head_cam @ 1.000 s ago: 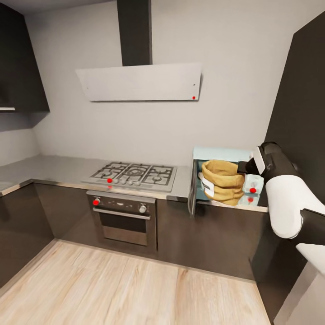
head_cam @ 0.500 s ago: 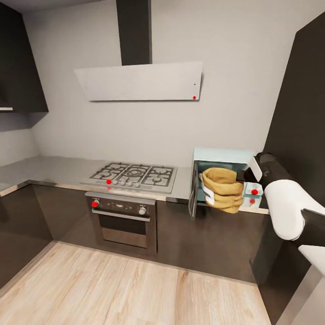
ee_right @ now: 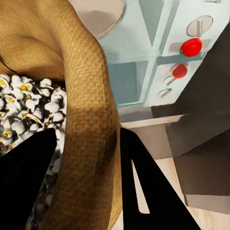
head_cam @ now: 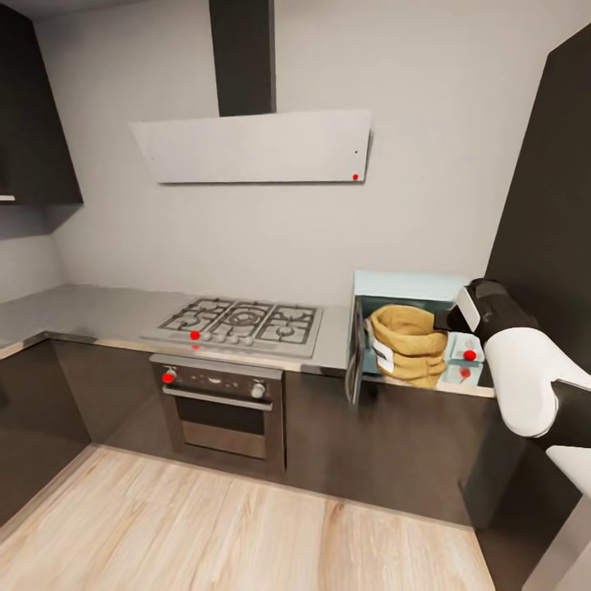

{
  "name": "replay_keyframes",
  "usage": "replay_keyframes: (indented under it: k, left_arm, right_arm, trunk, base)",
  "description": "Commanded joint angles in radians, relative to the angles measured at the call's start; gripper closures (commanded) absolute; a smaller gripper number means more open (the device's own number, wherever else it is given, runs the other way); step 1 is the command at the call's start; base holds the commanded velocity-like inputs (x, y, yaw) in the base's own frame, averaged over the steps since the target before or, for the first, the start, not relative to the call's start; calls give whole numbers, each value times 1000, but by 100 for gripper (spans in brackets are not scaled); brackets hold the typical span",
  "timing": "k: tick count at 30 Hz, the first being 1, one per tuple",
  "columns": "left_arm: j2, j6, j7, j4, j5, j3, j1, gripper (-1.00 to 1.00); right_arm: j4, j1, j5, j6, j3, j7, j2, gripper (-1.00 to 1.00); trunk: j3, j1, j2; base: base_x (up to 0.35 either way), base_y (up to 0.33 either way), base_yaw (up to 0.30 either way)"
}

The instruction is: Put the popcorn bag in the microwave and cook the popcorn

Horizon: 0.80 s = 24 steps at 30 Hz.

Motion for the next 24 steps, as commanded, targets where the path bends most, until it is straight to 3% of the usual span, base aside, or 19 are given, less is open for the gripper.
replay_keyframes:
  k: [1, 13, 20, 24]
  left_arm:
    - [0, -2, 1, 0, 4, 3, 0, -100]
    - [0, -2, 1, 0, 4, 3, 0, -100]
    - [0, -2, 1, 0, 3, 3, 0, -100]
    - [2, -2, 1, 0, 5, 6, -2, -100]
  right_arm:
    - [-1, -1, 7, 3, -7, 2, -1, 100]
    - [1, -1, 8, -13, -4, -4, -56, 100]
    - [5, -1, 4, -36, -4, -4, -61, 100]
    - [14, 18, 2, -36, -7, -3, -50, 100]
  trunk:
    - [-1, 0, -1]
    - [-1, 0, -1]
    - [-1, 0, -1]
    - [-1, 1, -1]
  base:
    - [243, 0, 0]
    - [151, 0, 0]
    - [9, 0, 0]
    - [0, 0, 0]
